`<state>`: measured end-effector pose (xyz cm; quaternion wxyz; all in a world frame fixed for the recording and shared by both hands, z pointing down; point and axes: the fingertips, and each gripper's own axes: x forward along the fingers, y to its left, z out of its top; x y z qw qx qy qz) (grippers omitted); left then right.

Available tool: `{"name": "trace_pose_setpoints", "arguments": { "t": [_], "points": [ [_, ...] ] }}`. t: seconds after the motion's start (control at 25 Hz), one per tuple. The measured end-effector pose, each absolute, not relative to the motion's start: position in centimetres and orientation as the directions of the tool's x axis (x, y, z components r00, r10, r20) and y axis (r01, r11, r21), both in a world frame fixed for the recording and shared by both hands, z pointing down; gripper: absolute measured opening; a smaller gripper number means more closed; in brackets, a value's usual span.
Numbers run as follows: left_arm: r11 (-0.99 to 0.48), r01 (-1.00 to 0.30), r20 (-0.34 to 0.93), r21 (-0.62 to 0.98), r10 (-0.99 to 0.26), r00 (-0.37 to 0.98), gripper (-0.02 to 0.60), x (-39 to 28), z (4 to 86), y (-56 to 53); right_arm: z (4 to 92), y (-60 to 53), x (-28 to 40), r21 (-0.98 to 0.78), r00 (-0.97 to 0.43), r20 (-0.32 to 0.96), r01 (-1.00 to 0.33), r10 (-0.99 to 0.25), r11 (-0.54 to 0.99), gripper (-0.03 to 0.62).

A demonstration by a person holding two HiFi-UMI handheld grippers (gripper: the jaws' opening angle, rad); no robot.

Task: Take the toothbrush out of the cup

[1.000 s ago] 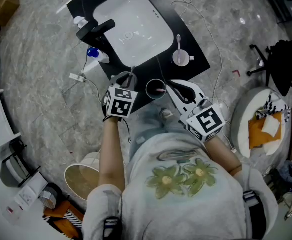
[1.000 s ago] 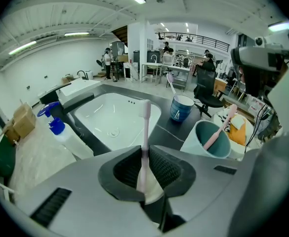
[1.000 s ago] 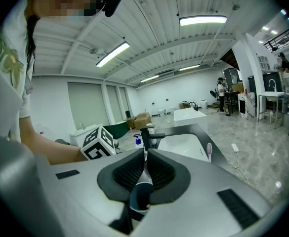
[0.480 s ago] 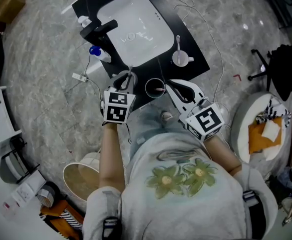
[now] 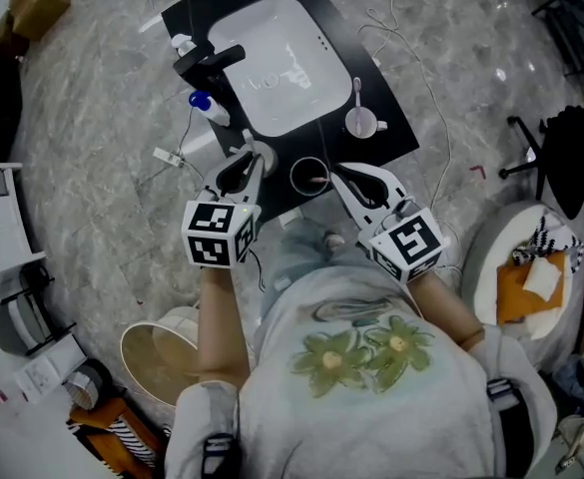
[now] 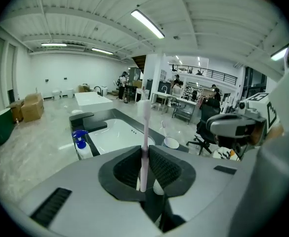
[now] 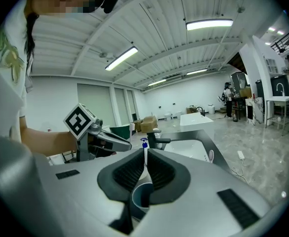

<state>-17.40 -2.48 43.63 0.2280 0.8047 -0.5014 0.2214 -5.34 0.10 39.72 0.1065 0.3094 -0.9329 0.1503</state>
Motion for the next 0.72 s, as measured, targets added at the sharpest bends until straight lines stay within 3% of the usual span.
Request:
{"name": "trace_pose_setpoints", "arguments": {
  "t": [0.32,0.72],
  "points": [
    [-0.371,-0.918,0.556,0.138,-0.738,0.382,0.063,-16.7,41.4,0.6,39.3,2.0,-4.7,-0.217,-0.808,0.284,-0.578,-0.516,0.787,0.046],
    [-0.383,-0.923,0.634,0.043,-0.703,0.322,0.063,-16.2,43.9,4.4,39.8,3.9,-4.7,-0.225,-0.829,0.283,-0.547,-0.483,0.806,0.046]
  ]
}}
